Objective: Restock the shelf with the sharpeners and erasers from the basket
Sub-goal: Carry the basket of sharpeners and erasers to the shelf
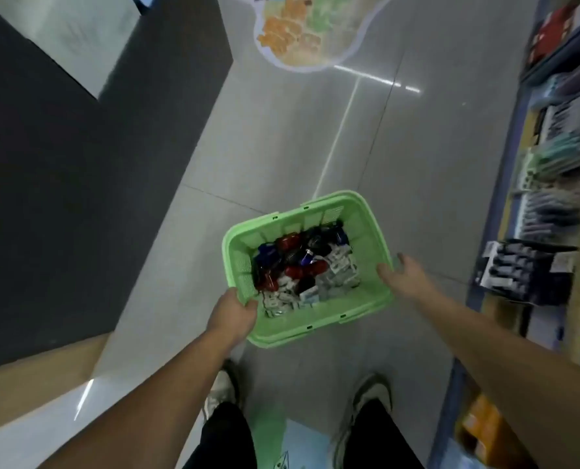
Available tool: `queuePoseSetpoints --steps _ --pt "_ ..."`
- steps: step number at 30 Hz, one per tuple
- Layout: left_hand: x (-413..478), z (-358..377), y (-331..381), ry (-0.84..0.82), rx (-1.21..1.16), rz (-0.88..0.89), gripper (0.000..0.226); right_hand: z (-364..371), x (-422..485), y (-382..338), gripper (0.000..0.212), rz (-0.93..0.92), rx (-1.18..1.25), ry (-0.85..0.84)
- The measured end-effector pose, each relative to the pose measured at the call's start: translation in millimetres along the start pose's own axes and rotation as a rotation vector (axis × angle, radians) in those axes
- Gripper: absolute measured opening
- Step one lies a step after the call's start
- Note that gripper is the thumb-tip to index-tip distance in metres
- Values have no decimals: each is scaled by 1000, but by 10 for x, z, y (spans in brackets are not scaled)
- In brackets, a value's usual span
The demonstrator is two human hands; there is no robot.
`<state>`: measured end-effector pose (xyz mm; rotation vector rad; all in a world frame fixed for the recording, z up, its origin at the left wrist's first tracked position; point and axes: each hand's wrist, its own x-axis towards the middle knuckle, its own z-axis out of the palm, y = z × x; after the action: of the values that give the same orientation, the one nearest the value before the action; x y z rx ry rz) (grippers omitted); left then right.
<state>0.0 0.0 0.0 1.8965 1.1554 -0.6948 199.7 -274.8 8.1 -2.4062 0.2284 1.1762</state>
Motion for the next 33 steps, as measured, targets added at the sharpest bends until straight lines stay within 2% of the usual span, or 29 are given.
queuePoseSetpoints --steps 3,6,8,11,13,14,16,19,21,24,28,33 --pt "418 297 -143 121 -135 -67 57 209 451 151 94 15 33 29" --pt "617 503 -188 236 -167 -116 72 372 729 221 96 -9 113 -9" --pt "673 588 -230 295 -190 -113 70 444 814 234 81 -57 147 54" --pt "743 619 -318 324 -166 -108 56 574 914 291 53 -87 26 224" --pt "737 569 -325 304 -123 -110 40 588 939 324 51 -90 -50 290" --pt "724 531 -326 295 -105 -107 36 570 937 325 52 -77 -63 269" --pt "701 441 -321 296 -89 -92 34 511 886 308 53 -46 -63 202" --pt "670 282 -329 318 -29 -61 32 433 749 344 54 -44 -91 211" --pt "585 143 -310 342 6 -41 31 355 607 378 50 -50 -80 220" --pt "304 -82 -222 367 48 29 29 168 234 371 41 -37 62 204" --pt "-356 -473 150 359 68 94 29 -258 -491 309 47 1 161 209" --pt "-1592 -1076 900 409 -139 128 30 -1151 -1724 -56 45 -7 339 252"
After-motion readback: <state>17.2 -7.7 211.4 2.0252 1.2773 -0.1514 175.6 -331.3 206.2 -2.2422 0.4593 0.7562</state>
